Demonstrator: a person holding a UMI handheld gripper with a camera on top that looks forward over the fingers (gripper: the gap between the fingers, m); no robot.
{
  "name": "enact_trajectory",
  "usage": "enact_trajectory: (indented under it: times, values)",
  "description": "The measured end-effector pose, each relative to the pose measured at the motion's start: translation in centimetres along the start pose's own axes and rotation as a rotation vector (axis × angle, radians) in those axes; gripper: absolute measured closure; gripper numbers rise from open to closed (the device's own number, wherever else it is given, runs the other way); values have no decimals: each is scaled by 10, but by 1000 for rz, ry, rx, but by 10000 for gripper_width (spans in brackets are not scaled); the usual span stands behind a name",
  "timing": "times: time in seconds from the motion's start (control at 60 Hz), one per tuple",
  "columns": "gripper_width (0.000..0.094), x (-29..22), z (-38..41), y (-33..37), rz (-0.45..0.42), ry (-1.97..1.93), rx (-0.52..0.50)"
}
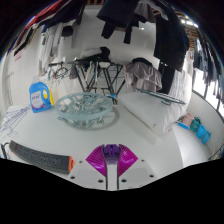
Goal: Unplug charger
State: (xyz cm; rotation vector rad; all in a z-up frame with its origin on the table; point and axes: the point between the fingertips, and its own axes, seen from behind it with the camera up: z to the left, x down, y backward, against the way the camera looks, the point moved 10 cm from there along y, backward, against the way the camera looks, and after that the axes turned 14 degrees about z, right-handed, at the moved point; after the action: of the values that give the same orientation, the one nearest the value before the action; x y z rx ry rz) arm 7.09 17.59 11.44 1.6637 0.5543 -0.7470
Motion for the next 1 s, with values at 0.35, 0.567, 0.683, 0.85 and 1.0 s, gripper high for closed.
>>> enact_trajectory:
  times: [0.35,0.567,0.683,0.85,1.0]
  values:
    - [111,35,-18,-33,107,9,-42]
    - [81,21,-23,55,123,27,-70]
    - [80,21,-23,131,142,22,-103]
    - [80,26,-26,225,142,36,-111]
    - [81,34,-25,264,117,35,-97]
